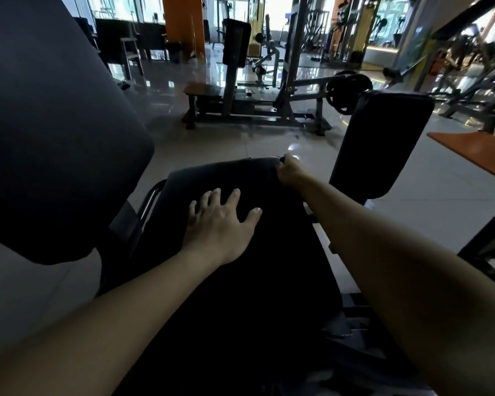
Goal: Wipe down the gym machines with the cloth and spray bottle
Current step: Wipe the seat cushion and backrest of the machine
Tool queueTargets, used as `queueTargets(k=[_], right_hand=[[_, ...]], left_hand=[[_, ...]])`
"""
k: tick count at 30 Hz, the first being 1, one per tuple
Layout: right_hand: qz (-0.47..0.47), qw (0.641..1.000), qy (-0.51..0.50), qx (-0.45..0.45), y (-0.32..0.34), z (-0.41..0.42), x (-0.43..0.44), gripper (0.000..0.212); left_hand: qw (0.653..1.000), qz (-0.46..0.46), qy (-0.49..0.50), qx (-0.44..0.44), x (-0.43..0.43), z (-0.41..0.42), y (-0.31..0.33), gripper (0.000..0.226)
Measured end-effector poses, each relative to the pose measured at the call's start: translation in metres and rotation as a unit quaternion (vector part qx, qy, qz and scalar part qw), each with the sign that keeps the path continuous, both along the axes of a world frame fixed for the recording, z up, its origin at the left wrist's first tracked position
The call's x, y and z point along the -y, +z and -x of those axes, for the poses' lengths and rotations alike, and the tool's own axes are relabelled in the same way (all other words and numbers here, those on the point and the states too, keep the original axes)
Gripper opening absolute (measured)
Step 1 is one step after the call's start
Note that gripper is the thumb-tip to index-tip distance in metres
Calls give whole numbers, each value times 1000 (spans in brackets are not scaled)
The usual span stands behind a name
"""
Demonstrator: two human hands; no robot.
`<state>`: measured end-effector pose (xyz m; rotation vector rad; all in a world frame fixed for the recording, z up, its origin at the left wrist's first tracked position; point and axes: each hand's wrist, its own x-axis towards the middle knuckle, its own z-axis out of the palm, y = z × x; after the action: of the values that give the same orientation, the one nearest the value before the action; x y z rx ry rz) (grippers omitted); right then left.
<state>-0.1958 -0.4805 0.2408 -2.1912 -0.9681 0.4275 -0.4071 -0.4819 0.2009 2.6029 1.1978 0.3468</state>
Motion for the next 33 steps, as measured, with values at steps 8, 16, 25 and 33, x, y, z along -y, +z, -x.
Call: queueTargets(k=[8, 16, 25, 33], right_hand=[[-7, 1000, 29, -1, -15, 28, 66, 32], [9, 999, -2, 39, -20, 39, 83, 25], [45, 996, 32, 65, -2, -26, -37, 39], [-2, 999, 36, 5, -8, 1, 16, 35]], left_hand=[[1000, 2, 5, 3, 2, 1, 3, 78], [1000, 4, 5, 5, 3, 0, 4, 78], [999, 37, -7, 6, -3, 2, 4, 77], [999, 33, 11, 6, 4, 2, 9, 76]])
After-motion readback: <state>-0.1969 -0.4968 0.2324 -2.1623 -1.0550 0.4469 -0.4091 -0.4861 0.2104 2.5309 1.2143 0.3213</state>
